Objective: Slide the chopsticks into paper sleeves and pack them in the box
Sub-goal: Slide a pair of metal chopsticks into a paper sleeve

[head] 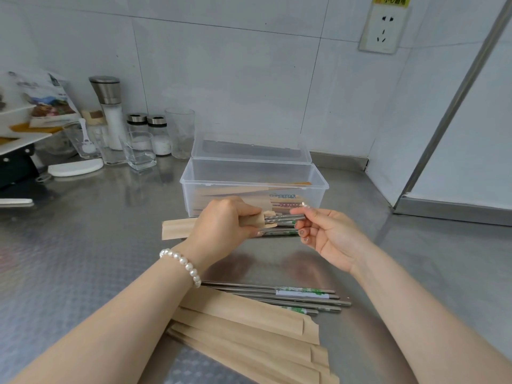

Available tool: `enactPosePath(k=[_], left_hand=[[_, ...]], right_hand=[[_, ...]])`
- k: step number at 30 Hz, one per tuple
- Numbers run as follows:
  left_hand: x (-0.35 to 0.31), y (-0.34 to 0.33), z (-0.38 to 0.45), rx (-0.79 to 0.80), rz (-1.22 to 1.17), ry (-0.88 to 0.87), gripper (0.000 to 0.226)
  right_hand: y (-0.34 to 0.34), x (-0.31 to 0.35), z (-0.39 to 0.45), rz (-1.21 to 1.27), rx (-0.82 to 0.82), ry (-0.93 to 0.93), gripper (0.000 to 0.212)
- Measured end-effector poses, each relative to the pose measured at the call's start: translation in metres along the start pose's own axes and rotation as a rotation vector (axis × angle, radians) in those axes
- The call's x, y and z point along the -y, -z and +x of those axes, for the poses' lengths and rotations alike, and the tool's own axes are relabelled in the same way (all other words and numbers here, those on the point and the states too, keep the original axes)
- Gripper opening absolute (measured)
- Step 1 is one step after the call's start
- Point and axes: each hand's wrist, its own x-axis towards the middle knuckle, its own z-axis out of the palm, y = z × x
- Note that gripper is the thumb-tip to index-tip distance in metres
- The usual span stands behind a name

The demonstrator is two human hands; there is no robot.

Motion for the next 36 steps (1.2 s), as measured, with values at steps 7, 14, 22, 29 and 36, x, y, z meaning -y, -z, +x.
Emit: enactPosePath(k=[7,14,22,29,36], left_hand=[[0.000,0.000,0.002,-0.051,0.086,-0.167,0.044],[-0.003,0.030,0.005,-0.707,0.128,-0.383,0.017],[0.012,0.026,0.010,-0.575,0.062,-0.244,0.021],[0.018,0.022,0.013,-0.523,0.063,-0.206,0.022],[0.019,0.020,0.012,-0.407,0.119,-0.131,0.029]], right_hand=[[-0.002,0.001,0.000,-0.036,-0.069,0.052,0.017],[0.018,0.047,0.003,0.165,-0.177,0.218,0.022],[0.012,0.100,0.040,-0.252,-0.197,0.207,0.022],[-0.016,0.096,0.062,-0.531,-0.222,0.058,0.018],[-0.031,0.078,0.079,-1.036,-0.436,0.114,0.022]])
